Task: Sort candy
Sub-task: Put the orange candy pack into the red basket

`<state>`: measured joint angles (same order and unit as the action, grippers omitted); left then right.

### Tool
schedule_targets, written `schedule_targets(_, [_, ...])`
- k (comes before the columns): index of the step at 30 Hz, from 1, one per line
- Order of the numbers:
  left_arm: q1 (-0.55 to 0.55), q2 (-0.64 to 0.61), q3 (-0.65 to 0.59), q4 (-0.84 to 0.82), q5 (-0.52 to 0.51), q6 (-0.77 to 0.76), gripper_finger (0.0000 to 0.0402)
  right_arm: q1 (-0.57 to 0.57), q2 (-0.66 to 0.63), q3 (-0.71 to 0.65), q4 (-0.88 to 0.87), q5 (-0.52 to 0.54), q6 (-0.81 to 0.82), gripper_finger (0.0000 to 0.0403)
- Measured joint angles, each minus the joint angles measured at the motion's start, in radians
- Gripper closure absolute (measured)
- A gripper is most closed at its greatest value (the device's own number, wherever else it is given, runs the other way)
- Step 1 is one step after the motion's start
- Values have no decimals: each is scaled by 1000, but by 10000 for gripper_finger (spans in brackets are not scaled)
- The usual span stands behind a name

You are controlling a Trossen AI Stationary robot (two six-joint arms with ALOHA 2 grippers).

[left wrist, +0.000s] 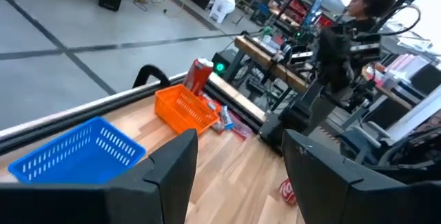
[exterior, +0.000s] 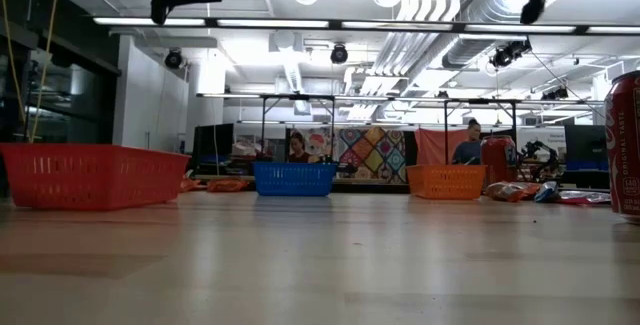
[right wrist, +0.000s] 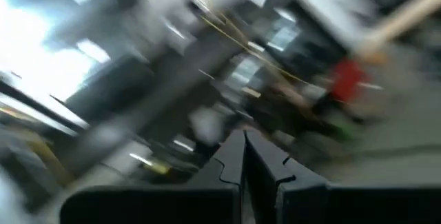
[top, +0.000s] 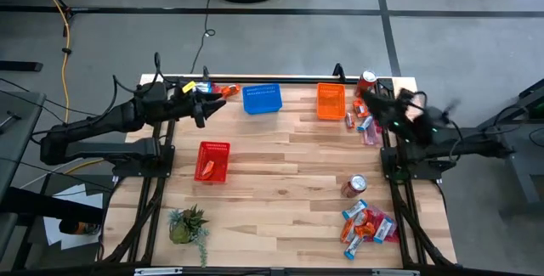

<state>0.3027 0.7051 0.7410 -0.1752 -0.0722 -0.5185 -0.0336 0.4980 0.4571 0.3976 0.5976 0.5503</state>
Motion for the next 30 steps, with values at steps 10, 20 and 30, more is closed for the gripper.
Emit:
schedule_targets(10, [0, 0, 0, -46, 0, 14, 202, -184, 291, 393, -1286, -51, 456, 395])
schedule_targets(20, [0, 0, 0, -50, 0, 17, 202, -220, 335, 168, -1285, -338, 570, 261])
schedule_targets(30, [0, 0, 0, -53, 1, 14, 202, -367, 541, 117, -1157, -386, 350, 206])
